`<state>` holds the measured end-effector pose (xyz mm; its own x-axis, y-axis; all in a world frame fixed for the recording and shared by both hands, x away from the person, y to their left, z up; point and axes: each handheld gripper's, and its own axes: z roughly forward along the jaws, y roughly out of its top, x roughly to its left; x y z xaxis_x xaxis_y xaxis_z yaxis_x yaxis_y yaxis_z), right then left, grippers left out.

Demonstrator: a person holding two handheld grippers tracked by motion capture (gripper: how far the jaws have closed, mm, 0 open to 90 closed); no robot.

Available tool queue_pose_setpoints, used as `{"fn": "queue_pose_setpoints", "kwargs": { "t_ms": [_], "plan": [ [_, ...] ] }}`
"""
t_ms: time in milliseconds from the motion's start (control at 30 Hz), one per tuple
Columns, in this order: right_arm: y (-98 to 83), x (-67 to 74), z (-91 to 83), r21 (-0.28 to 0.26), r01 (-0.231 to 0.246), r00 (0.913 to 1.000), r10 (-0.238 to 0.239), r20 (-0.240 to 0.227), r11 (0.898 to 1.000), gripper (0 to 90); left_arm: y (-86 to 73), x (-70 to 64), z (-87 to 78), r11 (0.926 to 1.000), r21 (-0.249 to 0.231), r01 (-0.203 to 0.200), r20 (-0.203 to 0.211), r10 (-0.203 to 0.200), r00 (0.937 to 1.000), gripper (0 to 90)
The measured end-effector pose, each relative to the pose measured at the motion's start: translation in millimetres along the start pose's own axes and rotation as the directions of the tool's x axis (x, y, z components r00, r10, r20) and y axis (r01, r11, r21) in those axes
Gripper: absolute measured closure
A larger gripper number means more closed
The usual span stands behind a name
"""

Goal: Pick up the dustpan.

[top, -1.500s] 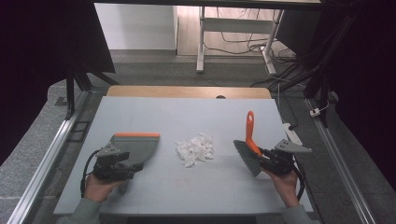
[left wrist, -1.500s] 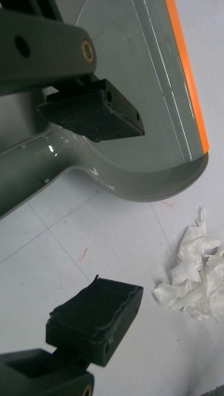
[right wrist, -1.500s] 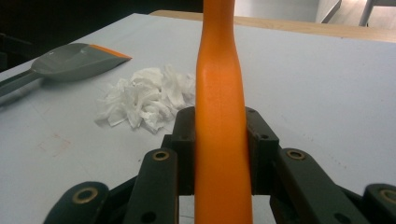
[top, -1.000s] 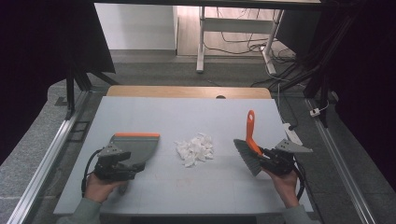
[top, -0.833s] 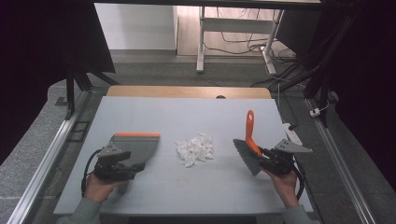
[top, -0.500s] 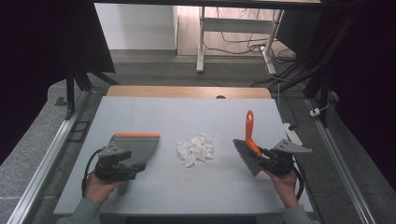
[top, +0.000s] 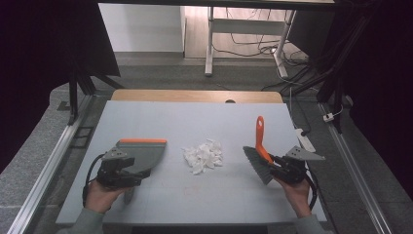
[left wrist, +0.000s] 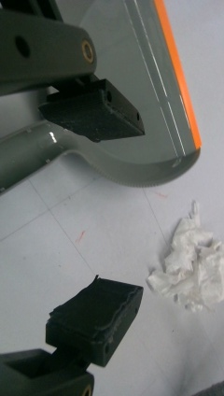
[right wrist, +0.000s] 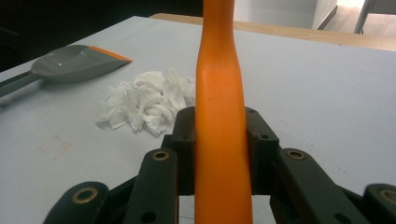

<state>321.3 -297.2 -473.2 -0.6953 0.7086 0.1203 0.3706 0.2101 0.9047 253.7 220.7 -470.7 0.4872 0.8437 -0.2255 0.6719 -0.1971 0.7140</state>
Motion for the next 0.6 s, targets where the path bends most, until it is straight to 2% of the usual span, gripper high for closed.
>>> {"fn": "queue_pose_setpoints", "kwargs": {
  "t_ms": [33, 200, 233, 300, 500, 600],
  "plan": [
    [-0.1, 0.2, 0.1, 0.001, 0.001, 1.0, -0.001, -0.001, 1.0, 70.1, -0.1, 1.4, -1.0, 0.9998, 0.006, 0.017, -0.008, -0.017, 0.9998, 21.6],
    [-0.7, 0.8, 1.3, 0.009, 0.007, 1.0, -0.007, -0.002, 1.0, 70.1, 1.3, 3.5, -2.6, 0.9982, 0.034, 0.049, -0.031, -0.048, 0.9984, 20.3],
    [-0.8, 0.7, 1.5, 0.01, 0.008, 1.0, -0.008, -0.001, 1.0, 70.0, 2.1, 4.8, -3.9, 0.996, 0.06, 0.066, -0.05, -0.063, 0.9968, 19.7],
    [-0.8, 1.0, 1.5, 0.012, 0.009, 1.0, -0.009, 0.001, 1.0, 70.1, 1.9, 6.9, -6.7, 0.9937, 0.081, 0.077, -0.067, -0.071, 0.9952, 18.4],
    [-1.2, 1.0, 1.3, 0.011, 0.005, 1.0, -0.005, -0.001, 1.0, 70.1, -2.4, 14.2, -12.4, 0.9873, 0.106, 0.118, -0.082, -0.11, 0.9906, 17.4],
    [-1.1, 0.6, 1.0, 0.01, -0.002, 1.0, 0.002, -0.003, 1.0, 70.1, -4.7, 13.3, -8.6, 0.973, 0.164, 0.162, -0.083, -0.15, 0.9851, 15.4]
  ]
}}
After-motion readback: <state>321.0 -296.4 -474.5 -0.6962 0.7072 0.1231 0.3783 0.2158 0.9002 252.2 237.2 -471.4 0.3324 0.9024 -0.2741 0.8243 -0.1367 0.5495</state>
